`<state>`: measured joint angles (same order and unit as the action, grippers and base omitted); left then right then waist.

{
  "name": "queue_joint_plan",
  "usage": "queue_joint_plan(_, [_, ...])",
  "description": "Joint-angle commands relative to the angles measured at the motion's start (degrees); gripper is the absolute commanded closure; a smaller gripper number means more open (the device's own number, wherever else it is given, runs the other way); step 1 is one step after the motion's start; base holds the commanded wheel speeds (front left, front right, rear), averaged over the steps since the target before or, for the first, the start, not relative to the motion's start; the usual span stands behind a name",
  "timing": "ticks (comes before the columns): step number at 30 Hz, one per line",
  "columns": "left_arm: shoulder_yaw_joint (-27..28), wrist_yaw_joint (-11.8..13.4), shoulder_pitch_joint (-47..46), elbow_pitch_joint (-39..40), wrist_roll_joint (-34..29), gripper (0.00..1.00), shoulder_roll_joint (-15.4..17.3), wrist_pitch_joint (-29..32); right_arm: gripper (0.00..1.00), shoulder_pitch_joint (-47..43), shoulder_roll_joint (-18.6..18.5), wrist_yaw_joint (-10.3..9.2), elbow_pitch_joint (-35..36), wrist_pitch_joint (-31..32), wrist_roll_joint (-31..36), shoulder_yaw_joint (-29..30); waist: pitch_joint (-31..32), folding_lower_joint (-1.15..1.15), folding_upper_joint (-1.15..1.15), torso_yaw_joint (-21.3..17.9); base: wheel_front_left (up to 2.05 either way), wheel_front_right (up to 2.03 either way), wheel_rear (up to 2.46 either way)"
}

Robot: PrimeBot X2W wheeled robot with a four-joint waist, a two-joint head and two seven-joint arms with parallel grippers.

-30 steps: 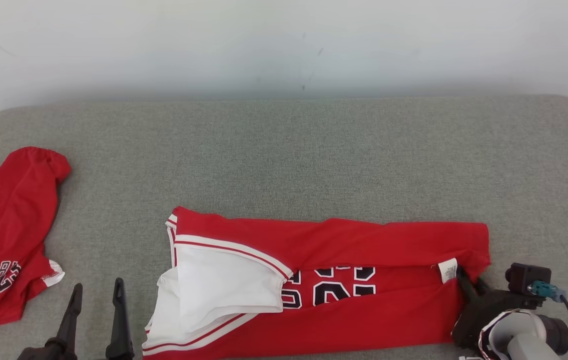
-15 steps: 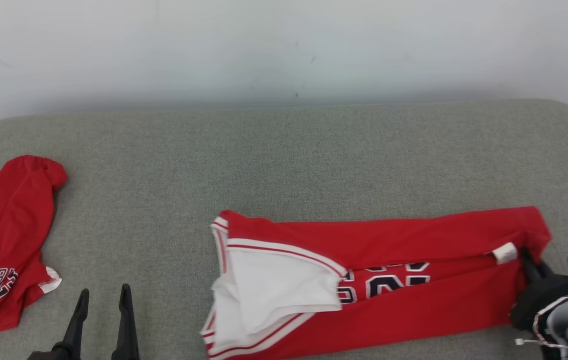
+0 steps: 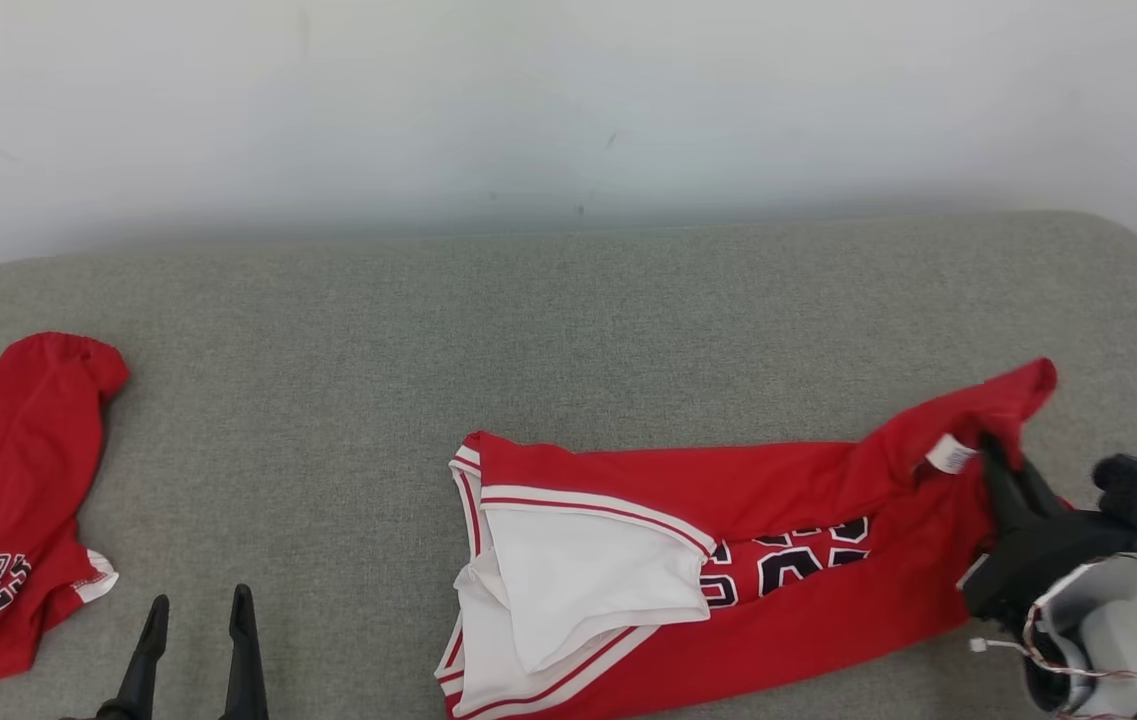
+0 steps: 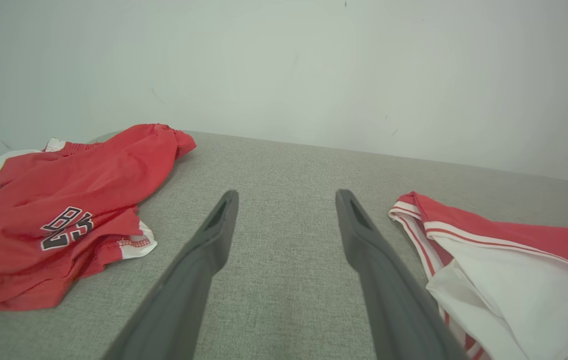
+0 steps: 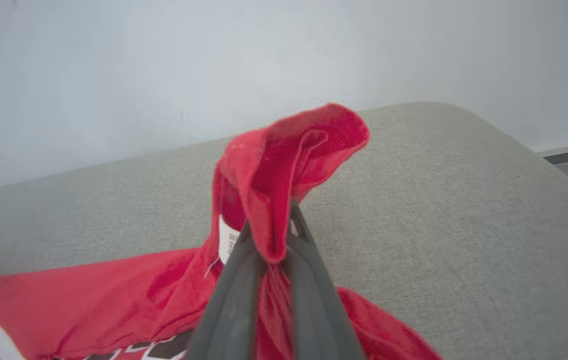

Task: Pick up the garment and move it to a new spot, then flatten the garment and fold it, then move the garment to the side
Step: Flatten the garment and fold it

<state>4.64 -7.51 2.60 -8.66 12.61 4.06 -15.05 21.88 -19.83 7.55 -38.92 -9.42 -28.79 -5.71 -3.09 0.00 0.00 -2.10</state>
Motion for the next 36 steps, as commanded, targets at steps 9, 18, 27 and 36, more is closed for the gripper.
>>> queue_joint_plan(9, [-0.3,0.1,0.1,-0.7,-0.6,0.00,-0.6,-0.1,1.00,-5.9,7.2,-0.09,20.2,8.7,0.0,-6.4,0.4,0.00,0.00,0.9,0.00,0.00,0.00])
queue_joint_plan(18, [-1.5,0.1,-1.0,-1.5,-0.4,0.00,-0.9,-0.1,1.00,-6.6,13.4,-0.09,25.5,13.3,2.1,-13.1,0.4,0.00,0.00,3.1,0.00,0.00,0.00])
queue_joint_plan(27, [-2.8,0.1,-2.6,-2.3,0.2,0.00,-1.0,-0.1,1.00,-0.7,16.6,-0.09,17.4,13.0,3.1,-19.0,-0.9,0.00,0.00,5.6,0.00,0.00,0.00])
queue_joint_plan(36, [-4.8,0.1,-4.5,-3.8,1.0,0.00,-1.1,-0.1,1.00,4.3,17.0,-0.09,4.7,8.4,3.5,-23.4,-1.7,0.00,0.00,8.2,0.00,0.00,0.00])
